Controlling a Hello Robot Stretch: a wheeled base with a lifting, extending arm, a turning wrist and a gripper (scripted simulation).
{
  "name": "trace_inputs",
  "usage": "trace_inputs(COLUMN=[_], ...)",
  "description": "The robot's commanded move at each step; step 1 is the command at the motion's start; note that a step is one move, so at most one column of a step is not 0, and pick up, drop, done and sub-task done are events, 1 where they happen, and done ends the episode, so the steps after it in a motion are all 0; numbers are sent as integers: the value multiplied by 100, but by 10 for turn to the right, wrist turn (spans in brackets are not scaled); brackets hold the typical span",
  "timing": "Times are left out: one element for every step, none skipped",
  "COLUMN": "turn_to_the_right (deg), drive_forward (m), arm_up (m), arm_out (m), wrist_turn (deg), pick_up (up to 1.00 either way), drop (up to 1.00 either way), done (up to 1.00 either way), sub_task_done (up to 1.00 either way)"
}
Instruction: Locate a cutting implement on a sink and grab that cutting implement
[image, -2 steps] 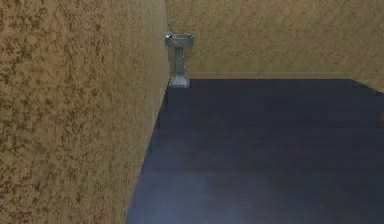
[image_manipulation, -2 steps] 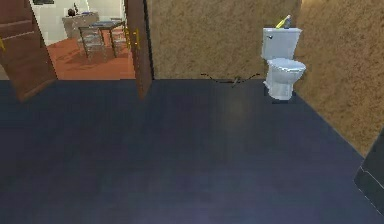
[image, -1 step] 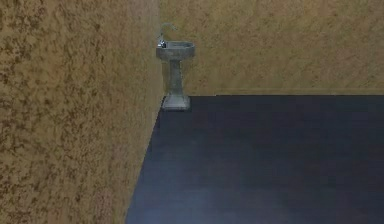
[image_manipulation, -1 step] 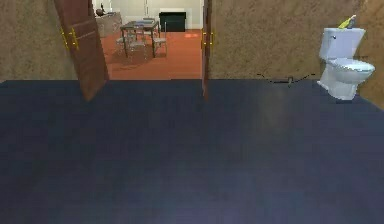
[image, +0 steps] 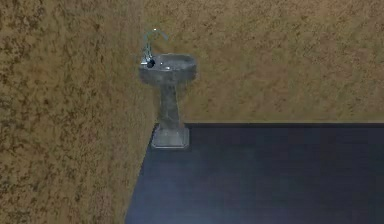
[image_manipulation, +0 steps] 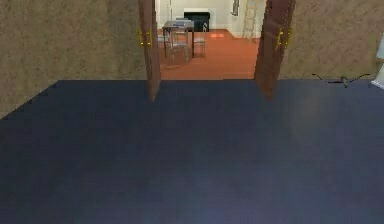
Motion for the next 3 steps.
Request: trace_inputs(turn_to_the_right=[0,0,-450], drive_forward=[95,15,0], arm_up=[0,0,0], arm_out=[0,0,0], wrist_turn=[0,0,0], pick_up=[0,0,0], drop=[0,0,0], done=[0,0,0], sub_task_done=[0,0,0])
